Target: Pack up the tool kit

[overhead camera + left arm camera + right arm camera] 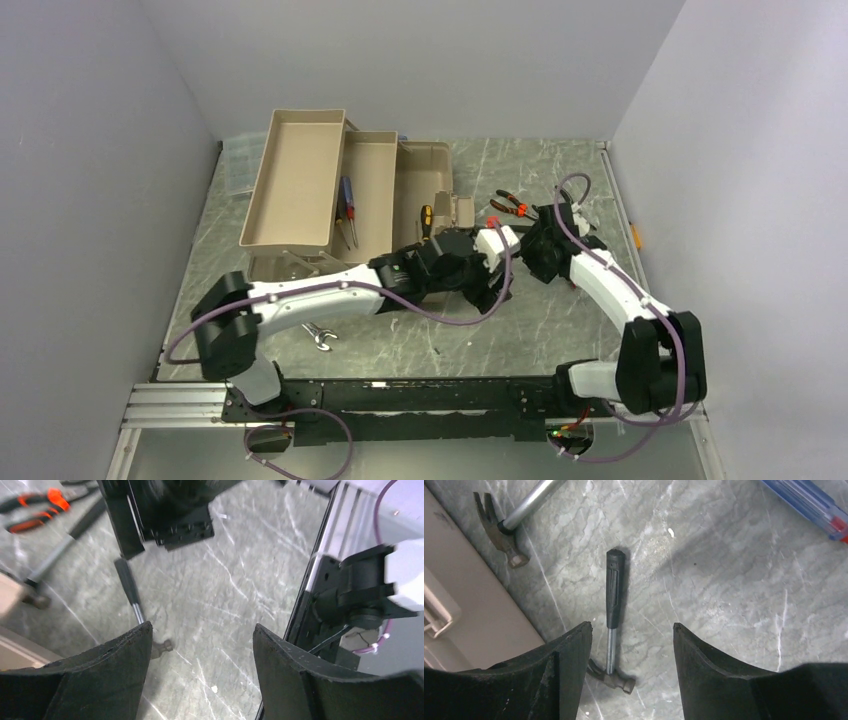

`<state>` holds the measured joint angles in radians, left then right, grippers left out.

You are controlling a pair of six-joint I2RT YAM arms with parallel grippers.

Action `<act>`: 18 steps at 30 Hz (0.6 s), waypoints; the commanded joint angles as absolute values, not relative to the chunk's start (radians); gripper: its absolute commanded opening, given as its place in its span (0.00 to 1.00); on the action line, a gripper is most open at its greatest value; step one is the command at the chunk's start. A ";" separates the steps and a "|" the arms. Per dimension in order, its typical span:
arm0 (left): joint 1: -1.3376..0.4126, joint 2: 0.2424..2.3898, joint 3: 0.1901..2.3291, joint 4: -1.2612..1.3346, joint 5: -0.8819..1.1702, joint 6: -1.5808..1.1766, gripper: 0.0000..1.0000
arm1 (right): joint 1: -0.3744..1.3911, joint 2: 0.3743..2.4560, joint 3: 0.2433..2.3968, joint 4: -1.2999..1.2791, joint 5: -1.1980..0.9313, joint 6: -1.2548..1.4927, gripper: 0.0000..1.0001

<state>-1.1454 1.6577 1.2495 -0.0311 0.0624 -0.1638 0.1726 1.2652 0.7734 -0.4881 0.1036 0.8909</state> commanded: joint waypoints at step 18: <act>-1.087 1.446 1.192 -0.183 -0.026 -0.170 0.76 | 0.338 1.678 1.022 -0.588 0.254 0.936 0.55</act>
